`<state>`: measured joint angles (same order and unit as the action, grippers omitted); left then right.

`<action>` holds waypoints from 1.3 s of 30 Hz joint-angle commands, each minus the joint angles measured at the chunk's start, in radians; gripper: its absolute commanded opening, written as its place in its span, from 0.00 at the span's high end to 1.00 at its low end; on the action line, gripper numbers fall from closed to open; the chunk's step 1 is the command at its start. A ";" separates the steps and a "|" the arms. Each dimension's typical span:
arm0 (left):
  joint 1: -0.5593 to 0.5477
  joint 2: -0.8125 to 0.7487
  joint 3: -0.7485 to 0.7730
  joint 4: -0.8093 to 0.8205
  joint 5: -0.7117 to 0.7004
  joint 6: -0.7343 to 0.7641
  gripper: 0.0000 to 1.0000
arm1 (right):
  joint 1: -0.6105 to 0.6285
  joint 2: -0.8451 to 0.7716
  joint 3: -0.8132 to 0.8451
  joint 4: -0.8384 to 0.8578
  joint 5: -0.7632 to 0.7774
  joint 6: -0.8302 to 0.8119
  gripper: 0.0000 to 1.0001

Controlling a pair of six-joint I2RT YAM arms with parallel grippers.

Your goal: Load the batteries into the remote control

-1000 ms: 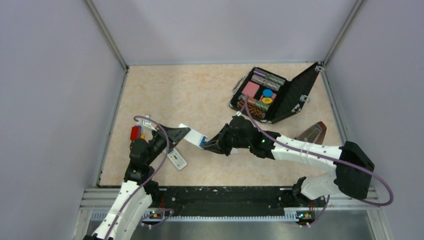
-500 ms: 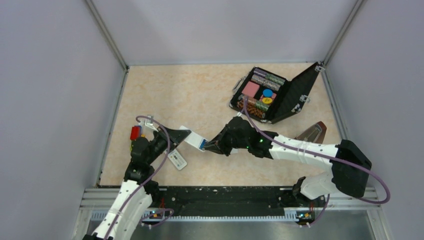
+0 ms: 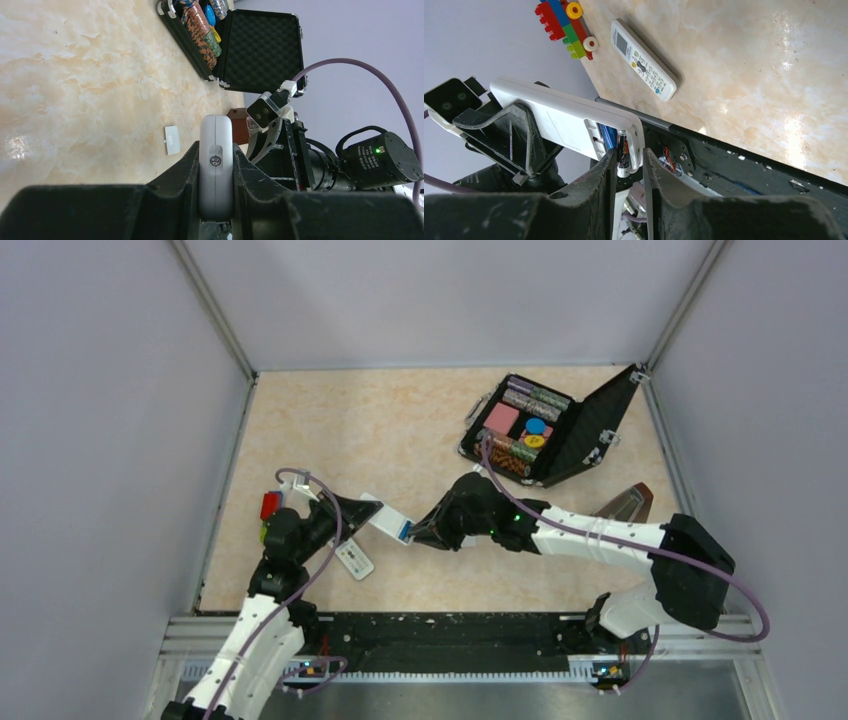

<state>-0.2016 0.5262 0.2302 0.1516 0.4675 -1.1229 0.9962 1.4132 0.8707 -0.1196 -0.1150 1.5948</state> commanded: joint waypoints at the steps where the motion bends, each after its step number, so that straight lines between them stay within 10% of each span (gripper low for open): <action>1: 0.002 -0.001 0.067 0.065 0.028 -0.028 1.00 | -0.011 0.020 0.049 -0.029 0.013 -0.033 0.75; 18: 0.002 0.032 0.074 0.014 0.026 0.008 1.00 | -0.023 -0.121 0.049 -0.017 0.033 -0.142 0.26; 26: 0.002 0.043 0.133 -0.061 0.085 0.055 1.00 | -0.094 -0.141 0.144 -0.157 -0.112 -0.653 0.01; 39: 0.002 0.194 0.263 -0.134 0.355 0.053 1.00 | -0.091 -0.106 0.223 -0.312 -0.297 -1.111 0.01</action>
<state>-0.2001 0.7002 0.4438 -0.0116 0.7193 -1.0714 0.9047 1.3010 1.0687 -0.4091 -0.3283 0.6235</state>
